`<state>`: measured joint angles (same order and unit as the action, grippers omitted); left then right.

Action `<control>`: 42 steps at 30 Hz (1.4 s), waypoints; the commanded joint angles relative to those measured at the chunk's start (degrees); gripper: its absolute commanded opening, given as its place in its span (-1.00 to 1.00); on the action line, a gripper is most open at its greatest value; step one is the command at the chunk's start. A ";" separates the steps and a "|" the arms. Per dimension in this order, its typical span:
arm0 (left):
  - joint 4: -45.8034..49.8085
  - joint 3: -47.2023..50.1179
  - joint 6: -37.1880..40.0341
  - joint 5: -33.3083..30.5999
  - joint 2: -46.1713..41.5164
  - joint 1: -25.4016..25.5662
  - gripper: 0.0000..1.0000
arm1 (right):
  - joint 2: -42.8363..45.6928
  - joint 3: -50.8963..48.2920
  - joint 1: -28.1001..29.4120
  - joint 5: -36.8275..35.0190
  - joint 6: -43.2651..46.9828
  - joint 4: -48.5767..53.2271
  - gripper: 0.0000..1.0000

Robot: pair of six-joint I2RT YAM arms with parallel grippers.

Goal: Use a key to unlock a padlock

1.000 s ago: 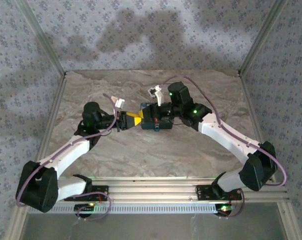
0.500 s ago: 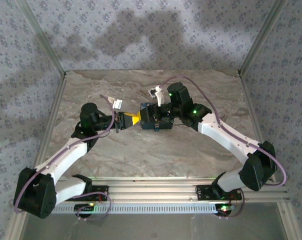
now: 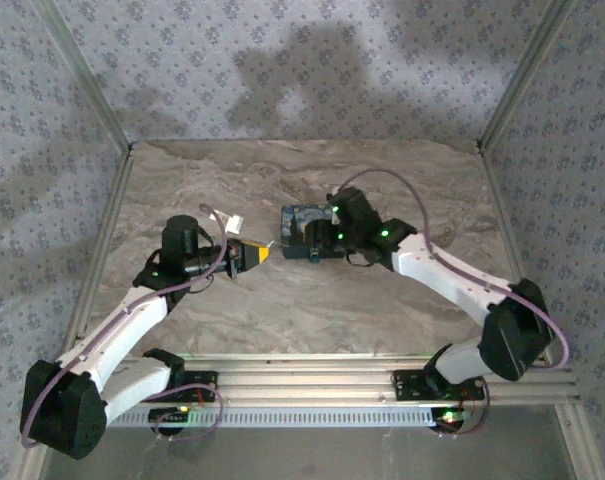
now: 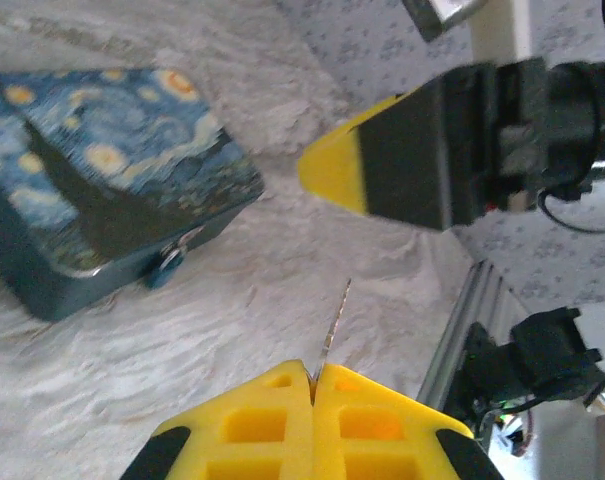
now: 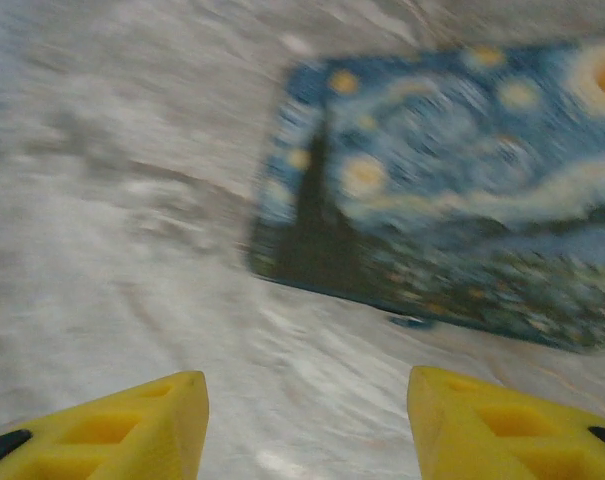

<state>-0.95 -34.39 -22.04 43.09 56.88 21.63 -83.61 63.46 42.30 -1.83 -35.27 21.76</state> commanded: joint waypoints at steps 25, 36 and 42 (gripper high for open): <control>5.22 6.33 1.92 -3.55 -5.64 -0.82 -1.00 | -25.45 4.39 8.67 -25.01 -11.33 -3.06 0.01; 4.73 6.83 1.61 -2.95 -5.73 -0.80 -1.00 | -27.35 6.81 7.49 -25.42 -11.58 -3.99 -0.11; 4.64 7.18 1.56 -2.95 -5.90 -0.80 -1.00 | -28.32 7.29 6.89 -23.56 -9.84 -5.02 -0.64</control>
<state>4.51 -27.38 -20.99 39.16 52.10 21.32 -110.91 69.41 49.84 -25.15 -45.28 17.15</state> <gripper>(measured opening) 0.044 0.217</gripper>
